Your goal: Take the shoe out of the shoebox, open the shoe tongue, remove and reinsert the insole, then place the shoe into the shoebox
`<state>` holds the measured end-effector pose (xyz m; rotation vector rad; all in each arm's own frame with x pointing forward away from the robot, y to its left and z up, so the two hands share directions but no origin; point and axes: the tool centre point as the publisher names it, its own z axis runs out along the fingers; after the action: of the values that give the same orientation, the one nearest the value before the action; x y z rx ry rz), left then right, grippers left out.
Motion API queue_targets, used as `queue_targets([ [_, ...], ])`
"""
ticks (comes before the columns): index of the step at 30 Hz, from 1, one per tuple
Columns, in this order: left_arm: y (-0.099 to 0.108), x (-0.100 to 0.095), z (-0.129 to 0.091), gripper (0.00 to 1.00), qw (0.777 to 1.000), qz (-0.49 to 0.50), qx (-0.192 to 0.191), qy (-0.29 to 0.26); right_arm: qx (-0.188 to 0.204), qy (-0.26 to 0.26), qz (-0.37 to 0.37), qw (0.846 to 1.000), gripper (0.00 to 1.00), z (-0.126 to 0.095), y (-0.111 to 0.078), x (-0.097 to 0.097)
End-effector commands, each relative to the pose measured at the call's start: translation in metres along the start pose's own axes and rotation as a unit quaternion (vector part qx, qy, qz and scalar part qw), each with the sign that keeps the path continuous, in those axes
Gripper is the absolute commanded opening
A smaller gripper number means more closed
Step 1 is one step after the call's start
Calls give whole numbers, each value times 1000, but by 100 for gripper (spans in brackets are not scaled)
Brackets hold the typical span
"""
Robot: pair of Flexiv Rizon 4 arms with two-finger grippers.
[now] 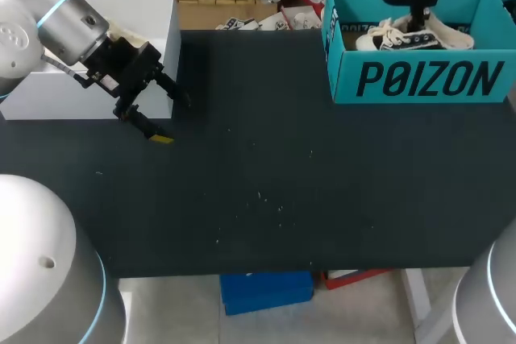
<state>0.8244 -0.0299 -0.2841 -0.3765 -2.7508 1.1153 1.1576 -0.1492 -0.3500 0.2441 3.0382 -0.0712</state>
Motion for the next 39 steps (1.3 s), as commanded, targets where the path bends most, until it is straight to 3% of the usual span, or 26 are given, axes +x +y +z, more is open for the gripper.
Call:
queue_targets([
  [1, 0, 0, 0, 100, 1000, 0, -1, 0, 1, -2, -1, 1000, 0, 5, 3, -3],
  [19, 0, 0, 0, 100, 1000, 0, -1, 0, 5, 8, -13, 1000, 0, 19, 3, 4],
  [20, 0, 0, 0, 100, 1000, 0, -1, 0, 3, 10, -12, 1000, 17, 20, 3, 4],
  [21, 0, 0, 0, 100, 1000, 0, -1, 0, 1, 15, -9, 1000, 95, 20, 3, 5],
  [22, 0, 0, 0, 100, 1000, 0, -1, 0, 2, 15, -7, 1000, 100, 19, 3, 5],
  [29, 0, 0, 0, 100, 1000, 0, -1, 0, 11, 14, 2, 1000, 100, 7, -4, 2],
  [39, 0, 0, 0, 100, 1000, 0, -1, 0, 32, -2, 8, 999, 100, -41, -14, -15],
])
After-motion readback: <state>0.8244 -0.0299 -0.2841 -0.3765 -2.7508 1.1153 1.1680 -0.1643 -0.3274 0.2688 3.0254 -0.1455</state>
